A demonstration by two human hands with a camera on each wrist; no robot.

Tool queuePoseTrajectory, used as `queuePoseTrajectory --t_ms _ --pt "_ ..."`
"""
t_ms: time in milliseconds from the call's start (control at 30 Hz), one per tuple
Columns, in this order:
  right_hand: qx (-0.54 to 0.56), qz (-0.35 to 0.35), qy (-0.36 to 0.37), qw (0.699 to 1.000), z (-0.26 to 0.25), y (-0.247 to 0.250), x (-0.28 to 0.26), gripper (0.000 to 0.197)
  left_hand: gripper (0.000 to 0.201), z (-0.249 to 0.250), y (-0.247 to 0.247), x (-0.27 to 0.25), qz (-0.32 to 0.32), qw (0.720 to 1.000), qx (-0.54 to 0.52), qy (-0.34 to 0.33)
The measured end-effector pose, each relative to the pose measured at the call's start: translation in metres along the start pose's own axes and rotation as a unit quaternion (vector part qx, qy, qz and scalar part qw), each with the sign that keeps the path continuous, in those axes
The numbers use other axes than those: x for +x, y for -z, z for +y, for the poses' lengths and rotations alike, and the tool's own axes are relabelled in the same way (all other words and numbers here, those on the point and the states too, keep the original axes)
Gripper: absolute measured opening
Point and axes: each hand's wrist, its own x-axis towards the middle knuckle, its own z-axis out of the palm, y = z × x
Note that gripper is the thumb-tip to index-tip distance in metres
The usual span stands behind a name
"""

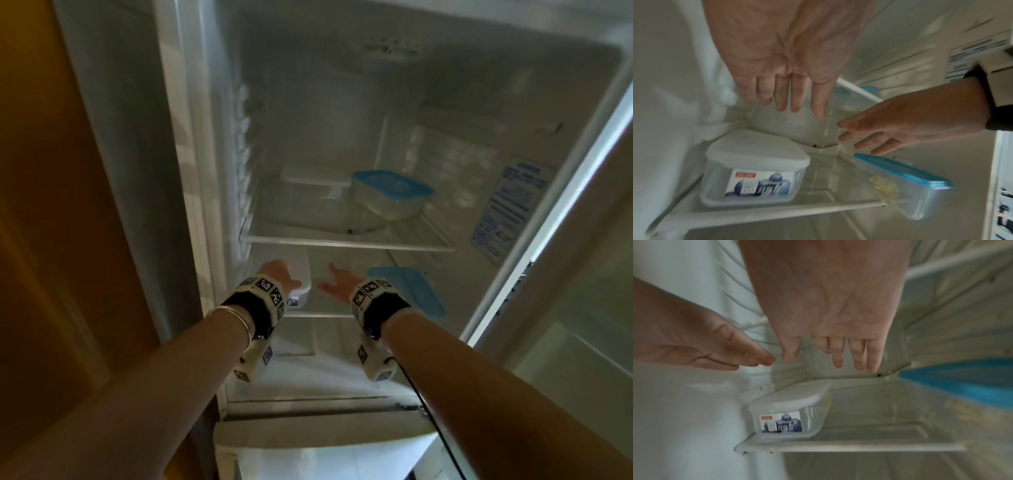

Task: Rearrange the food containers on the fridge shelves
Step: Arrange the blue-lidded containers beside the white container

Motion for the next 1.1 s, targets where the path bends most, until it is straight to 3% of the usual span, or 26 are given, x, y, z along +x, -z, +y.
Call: queuePoseTrajectory --t_ms 300,500,833,1100 --pt "-0.083 0.043 0.019 0.995 -0.002 0.053 -0.058 0.063 0.044 0.039 0.045 -0.031 0.029 0.991 0.067 -0.112" --pt "-0.089 0.082 0.033 0.992 -0.014 0.091 -0.061 0.058 0.034 0.051 0.080 -0.024 0.051 0.991 0.066 -0.106" --pt "-0.109 0.097 -0.006 0.989 -0.011 0.138 0.016 0.067 0.039 0.071 0.111 0.040 0.102 0.993 -0.010 -0.062" --pt "-0.110 0.116 0.030 0.987 -0.017 0.186 0.095 0.063 0.047 0.094 0.122 0.128 0.133 0.990 -0.019 -0.052"
